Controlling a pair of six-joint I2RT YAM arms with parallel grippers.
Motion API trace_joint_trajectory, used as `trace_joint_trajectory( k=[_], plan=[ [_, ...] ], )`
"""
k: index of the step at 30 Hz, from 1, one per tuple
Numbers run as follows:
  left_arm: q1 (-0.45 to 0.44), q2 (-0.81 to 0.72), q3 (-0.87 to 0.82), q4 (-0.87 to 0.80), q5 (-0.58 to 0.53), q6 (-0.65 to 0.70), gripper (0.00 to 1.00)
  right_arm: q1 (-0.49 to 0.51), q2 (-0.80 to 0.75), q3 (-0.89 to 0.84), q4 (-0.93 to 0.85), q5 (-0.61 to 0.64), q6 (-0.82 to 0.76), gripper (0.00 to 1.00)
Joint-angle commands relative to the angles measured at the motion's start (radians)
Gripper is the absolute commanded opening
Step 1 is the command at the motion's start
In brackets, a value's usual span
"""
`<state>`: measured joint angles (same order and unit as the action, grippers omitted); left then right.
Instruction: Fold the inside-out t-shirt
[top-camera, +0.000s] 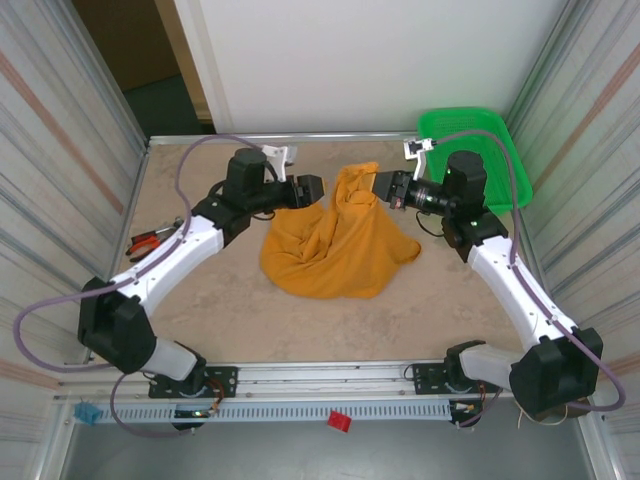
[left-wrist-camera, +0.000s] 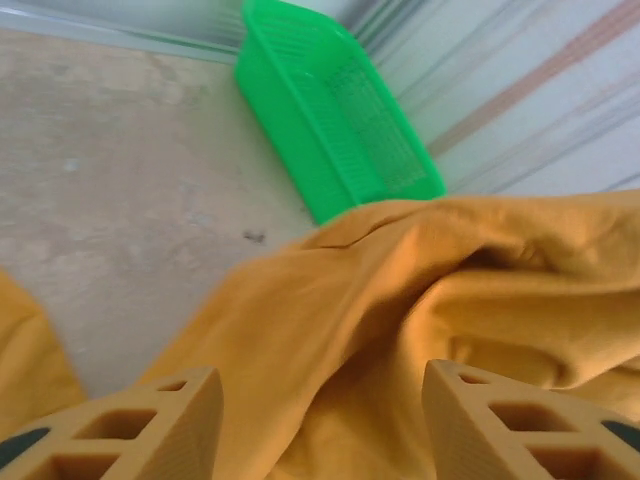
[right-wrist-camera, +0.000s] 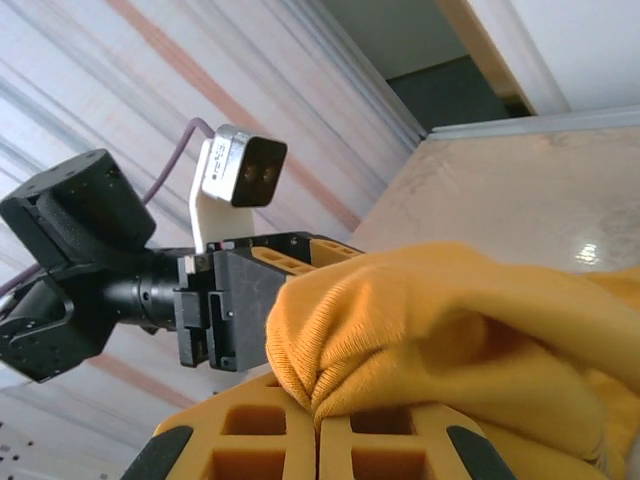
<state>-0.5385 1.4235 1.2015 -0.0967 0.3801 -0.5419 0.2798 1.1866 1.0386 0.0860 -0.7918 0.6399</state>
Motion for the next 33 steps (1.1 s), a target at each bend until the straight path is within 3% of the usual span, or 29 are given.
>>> trace_joint_trajectory(
  k=[1,7,14,22,24,27,28,33],
  plan=[
    [-0.026,-0.143,-0.035,-0.036,-0.099,0.138,0.55,-0.010,-0.003,-0.014,0.074,-0.053,0.049,0.00],
    [-0.131,-0.111,0.005,0.025,-0.025,0.267,0.49,-0.010,0.005,-0.032,0.098,-0.059,0.065,0.00],
    [-0.142,0.043,0.081,0.099,0.047,0.259,0.52,-0.012,-0.013,-0.044,0.088,-0.053,0.066,0.00],
    [-0.142,0.101,0.122,0.147,0.111,0.233,0.50,-0.011,-0.018,-0.055,0.084,-0.046,0.068,0.00],
    [-0.142,0.108,0.127,0.166,0.133,0.223,0.41,-0.011,-0.018,-0.057,0.085,-0.044,0.069,0.00],
    [-0.142,0.128,0.147,0.175,0.175,0.208,0.05,-0.014,-0.016,-0.061,0.086,-0.028,0.070,0.00],
    [-0.143,0.131,0.153,0.175,0.185,0.204,0.00,-0.017,-0.018,-0.063,0.086,-0.020,0.070,0.00],
    [-0.132,0.112,0.159,0.176,0.192,0.153,0.00,-0.054,-0.021,-0.077,0.096,-0.001,0.092,0.00]
  ],
)
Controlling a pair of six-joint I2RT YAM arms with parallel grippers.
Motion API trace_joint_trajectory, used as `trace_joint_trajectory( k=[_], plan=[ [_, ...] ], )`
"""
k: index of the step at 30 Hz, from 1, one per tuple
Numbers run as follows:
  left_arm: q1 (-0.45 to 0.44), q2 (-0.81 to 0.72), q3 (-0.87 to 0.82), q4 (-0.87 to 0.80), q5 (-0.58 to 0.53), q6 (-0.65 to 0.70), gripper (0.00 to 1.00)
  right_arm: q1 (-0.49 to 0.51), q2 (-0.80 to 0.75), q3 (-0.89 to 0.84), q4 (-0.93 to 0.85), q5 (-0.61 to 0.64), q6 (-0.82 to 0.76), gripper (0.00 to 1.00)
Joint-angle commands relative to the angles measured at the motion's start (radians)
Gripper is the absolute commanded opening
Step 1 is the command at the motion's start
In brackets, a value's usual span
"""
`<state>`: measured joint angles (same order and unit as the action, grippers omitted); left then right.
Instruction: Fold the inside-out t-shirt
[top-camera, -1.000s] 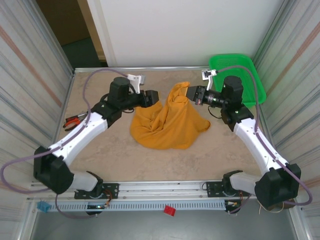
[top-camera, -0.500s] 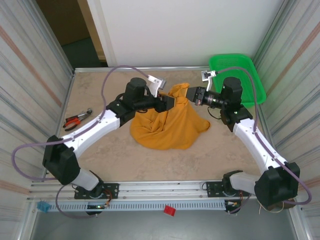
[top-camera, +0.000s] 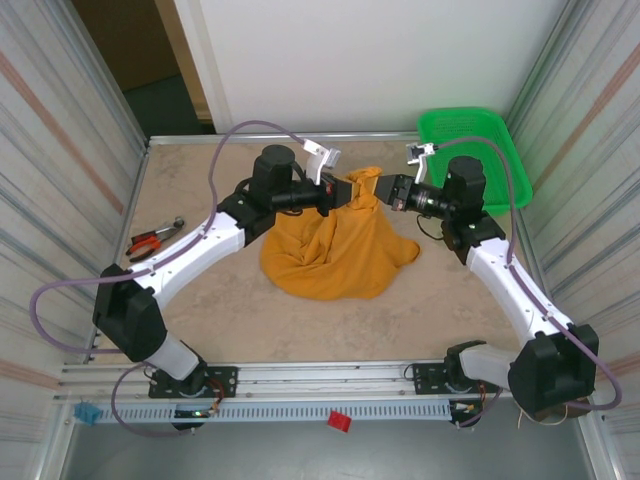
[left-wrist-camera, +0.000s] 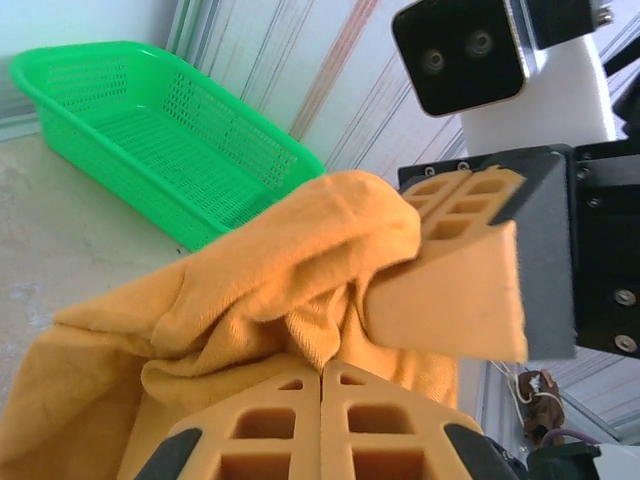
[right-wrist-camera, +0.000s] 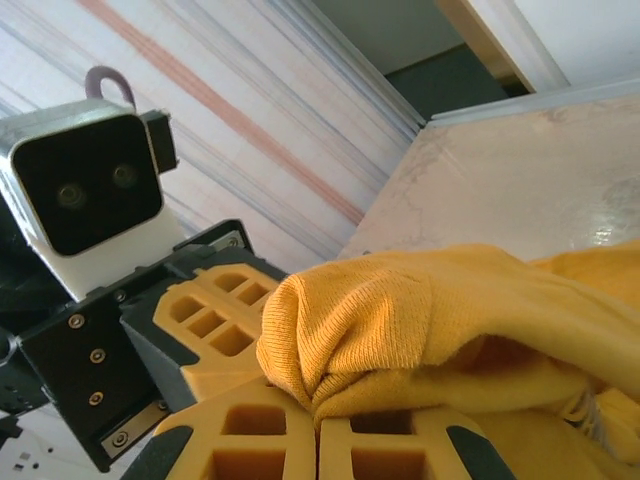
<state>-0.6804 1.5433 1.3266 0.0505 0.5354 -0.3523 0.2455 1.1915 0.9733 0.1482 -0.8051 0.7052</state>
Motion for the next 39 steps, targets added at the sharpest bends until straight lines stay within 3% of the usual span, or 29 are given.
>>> trace_joint_trajectory(
  k=[1,2,3,4,6,9,13,18,21,26,29,37,39],
  plan=[
    [0.015,-0.016,0.035,0.032,0.031,-0.060,0.00,-0.026,-0.029,-0.017,0.036,0.014,0.030,0.01],
    [0.020,-0.021,0.037,0.032,0.029,-0.083,0.00,-0.031,-0.034,-0.023,0.032,0.018,0.029,0.20],
    [0.025,-0.027,0.042,0.035,0.026,-0.113,0.00,-0.035,-0.040,-0.034,0.027,0.023,0.026,0.52],
    [0.030,-0.032,0.048,0.029,0.013,-0.142,0.00,-0.037,-0.050,-0.047,0.025,0.028,0.016,0.70],
    [0.040,-0.041,0.066,0.023,0.001,-0.210,0.00,-0.023,-0.073,-0.085,0.000,0.046,-0.046,0.85],
    [0.050,-0.047,0.089,0.038,0.006,-0.302,0.00,0.057,-0.083,-0.142,-0.064,0.140,-0.166,0.87],
    [0.056,-0.040,0.119,0.070,0.023,-0.407,0.00,0.146,-0.005,-0.197,-0.029,0.251,-0.207,0.86],
    [0.080,-0.044,0.104,0.218,0.078,-0.599,0.00,0.103,0.110,-0.184,-0.070,0.342,-0.188,0.82],
    [0.094,-0.052,0.069,0.301,0.080,-0.683,0.00,0.059,0.063,-0.150,-0.172,0.350,-0.208,0.83],
    [0.097,-0.061,0.049,0.296,0.068,-0.682,0.00,0.076,-0.139,-0.053,-0.398,0.423,-0.274,0.83],
    [0.097,-0.063,0.039,0.286,0.071,-0.670,0.00,0.103,-0.230,0.012,-0.441,0.495,-0.288,0.79],
    [0.094,-0.071,0.016,0.291,0.080,-0.672,0.00,0.175,-0.083,0.214,-0.420,0.519,-0.347,0.75],
    [0.091,-0.074,0.017,0.293,0.083,-0.671,0.00,0.182,-0.034,0.251,-0.406,0.530,-0.356,0.66]
  ],
)
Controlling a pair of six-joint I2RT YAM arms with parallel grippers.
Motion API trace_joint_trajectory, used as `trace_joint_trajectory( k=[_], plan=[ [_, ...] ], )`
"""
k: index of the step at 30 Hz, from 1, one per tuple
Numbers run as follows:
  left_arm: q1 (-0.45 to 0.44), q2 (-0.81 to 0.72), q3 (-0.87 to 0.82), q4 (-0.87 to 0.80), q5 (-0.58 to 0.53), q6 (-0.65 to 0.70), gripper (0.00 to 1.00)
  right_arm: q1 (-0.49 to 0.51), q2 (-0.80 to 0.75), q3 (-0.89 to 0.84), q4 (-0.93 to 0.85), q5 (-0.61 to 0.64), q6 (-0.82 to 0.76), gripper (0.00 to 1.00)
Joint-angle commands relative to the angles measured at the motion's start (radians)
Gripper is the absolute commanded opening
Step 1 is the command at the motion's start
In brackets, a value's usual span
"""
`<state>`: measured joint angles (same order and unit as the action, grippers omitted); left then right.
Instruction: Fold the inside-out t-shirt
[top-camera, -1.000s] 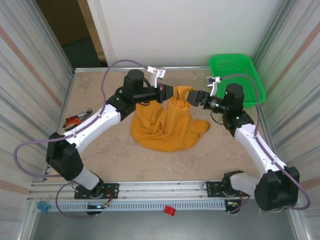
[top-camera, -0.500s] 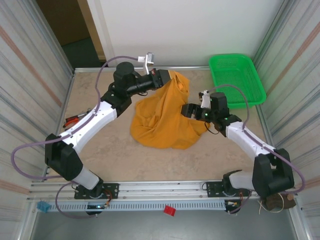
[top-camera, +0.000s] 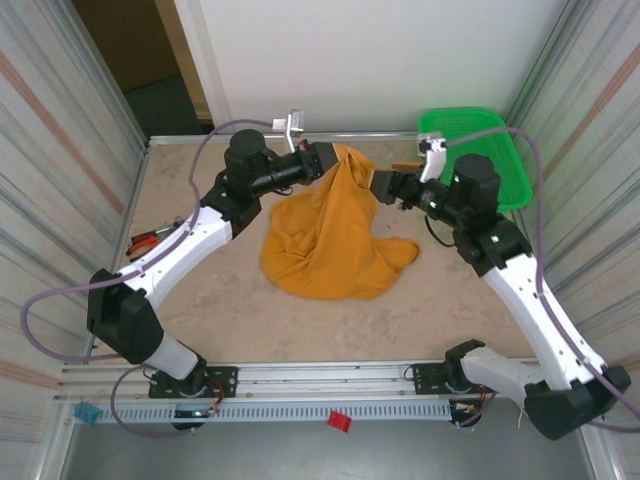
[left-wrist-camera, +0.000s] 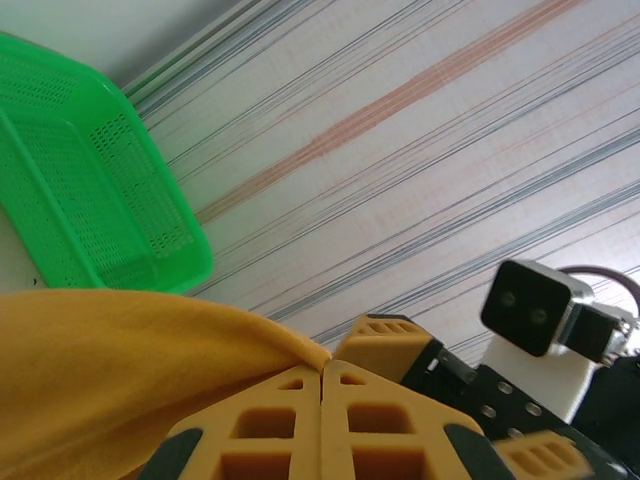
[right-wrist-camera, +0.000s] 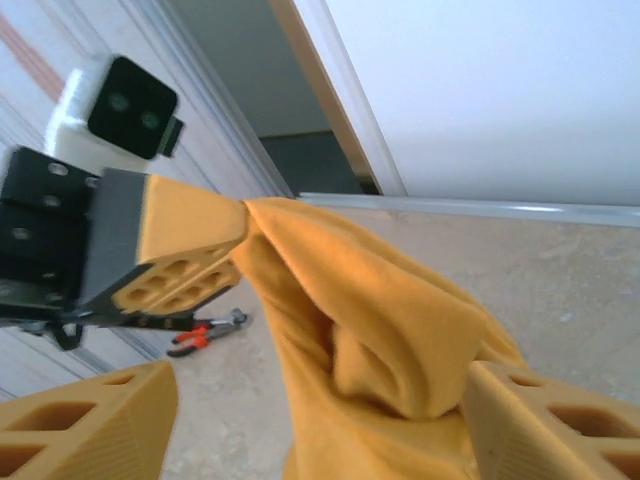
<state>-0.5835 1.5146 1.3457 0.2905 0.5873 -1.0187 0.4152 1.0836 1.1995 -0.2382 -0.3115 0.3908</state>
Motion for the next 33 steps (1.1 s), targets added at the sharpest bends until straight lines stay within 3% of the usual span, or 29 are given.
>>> trace_joint_trajectory(
  k=[1,5,7,10,17,23,24,26,28,30,33],
  plan=[
    [-0.009,-0.047,0.000,0.053,0.031,-0.004,0.00,0.013,0.101,0.041,-0.011,0.035,-0.043,0.64],
    [-0.015,-0.051,0.011,0.052,0.036,-0.003,0.00,0.016,0.187,0.077,0.007,0.038,-0.053,0.58],
    [-0.016,-0.054,0.014,0.053,0.043,-0.003,0.00,0.005,0.221,0.085,0.022,0.046,-0.051,0.39],
    [-0.014,-0.060,0.002,0.052,0.038,0.001,0.00,-0.021,0.254,0.119,0.015,-0.026,-0.041,0.00],
    [0.064,-0.065,-0.097,0.034,-0.052,0.036,0.00,-0.085,0.136,0.121,-0.043,-0.350,-0.024,0.00],
    [0.103,0.009,-0.107,0.000,-0.081,0.107,0.00,-0.148,0.024,-0.016,0.279,-0.759,0.177,0.00],
    [0.103,0.025,-0.105,-0.007,-0.083,0.115,0.03,-0.148,0.028,-0.015,0.310,-0.790,0.200,0.00],
    [0.103,0.035,-0.108,-0.019,-0.086,0.151,0.32,-0.150,0.040,-0.015,0.319,-0.785,0.208,0.00],
    [0.102,0.005,-0.126,-0.063,-0.111,0.205,0.51,-0.164,0.057,-0.024,0.328,-0.764,0.214,0.00],
    [0.095,-0.050,-0.155,-0.116,-0.145,0.268,0.58,-0.182,0.078,-0.028,0.344,-0.733,0.245,0.00],
    [0.066,-0.161,-0.199,-0.211,-0.235,0.369,0.59,-0.188,0.108,-0.029,0.351,-0.679,0.280,0.00]
  ],
)
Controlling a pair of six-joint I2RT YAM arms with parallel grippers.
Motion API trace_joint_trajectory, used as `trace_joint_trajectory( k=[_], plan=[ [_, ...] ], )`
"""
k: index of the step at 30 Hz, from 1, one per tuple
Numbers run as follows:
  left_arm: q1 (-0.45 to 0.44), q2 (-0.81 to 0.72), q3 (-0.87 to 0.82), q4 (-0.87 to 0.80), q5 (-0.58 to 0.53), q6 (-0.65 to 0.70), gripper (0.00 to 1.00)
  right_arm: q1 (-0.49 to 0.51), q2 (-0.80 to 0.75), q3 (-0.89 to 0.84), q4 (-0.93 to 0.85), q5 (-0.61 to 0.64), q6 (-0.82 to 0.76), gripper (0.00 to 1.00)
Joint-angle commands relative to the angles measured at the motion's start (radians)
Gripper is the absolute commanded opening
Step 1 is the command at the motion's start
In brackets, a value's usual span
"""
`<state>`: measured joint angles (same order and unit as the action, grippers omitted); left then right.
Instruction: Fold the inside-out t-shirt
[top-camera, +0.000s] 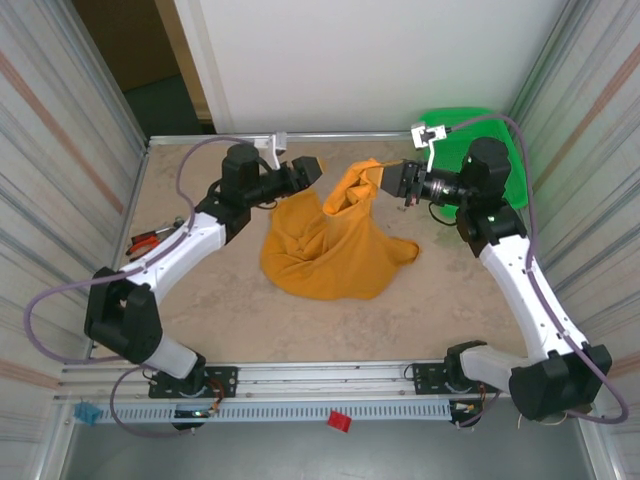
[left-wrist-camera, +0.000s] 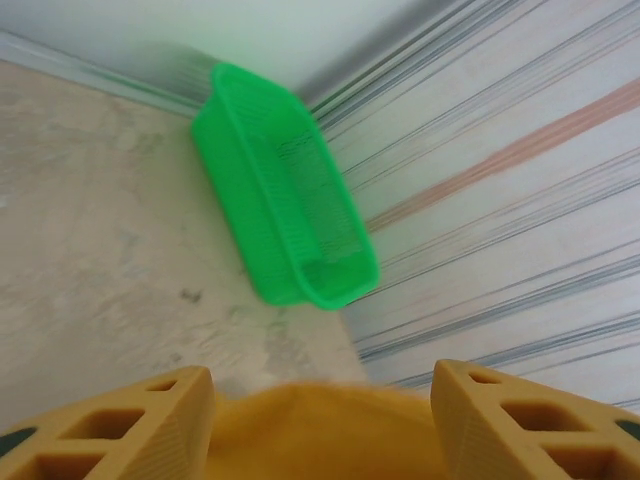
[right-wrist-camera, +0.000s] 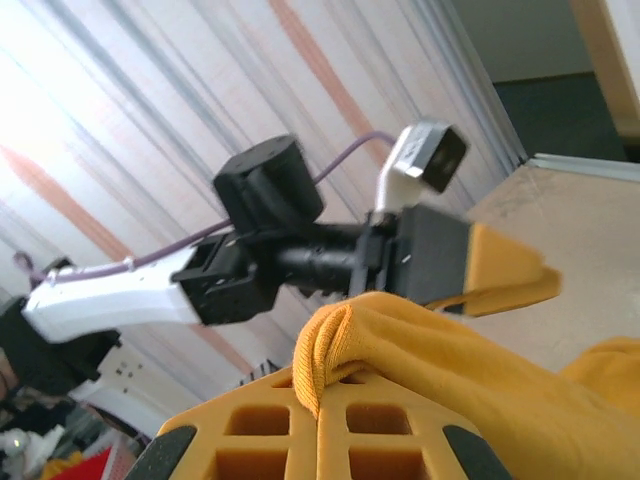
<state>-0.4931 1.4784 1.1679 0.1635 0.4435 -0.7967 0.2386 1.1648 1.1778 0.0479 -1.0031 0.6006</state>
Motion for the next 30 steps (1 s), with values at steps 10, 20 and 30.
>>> trace_joint_trajectory(
  k=[10,20,30],
  plan=[
    [-0.239,-0.166,0.063,-0.150,-0.191,0.289,0.59,-0.012,0.103,-0.002,-0.019,0.138,0.096,0.00],
    [-0.268,-0.064,0.008,0.113,-0.180,0.012,0.61,-0.012,0.105,-0.035,-0.007,0.162,0.110,0.00],
    [-0.267,0.019,-0.022,0.265,-0.186,-0.135,0.61,-0.012,0.099,-0.035,0.001,0.152,0.120,0.00]
  ],
)
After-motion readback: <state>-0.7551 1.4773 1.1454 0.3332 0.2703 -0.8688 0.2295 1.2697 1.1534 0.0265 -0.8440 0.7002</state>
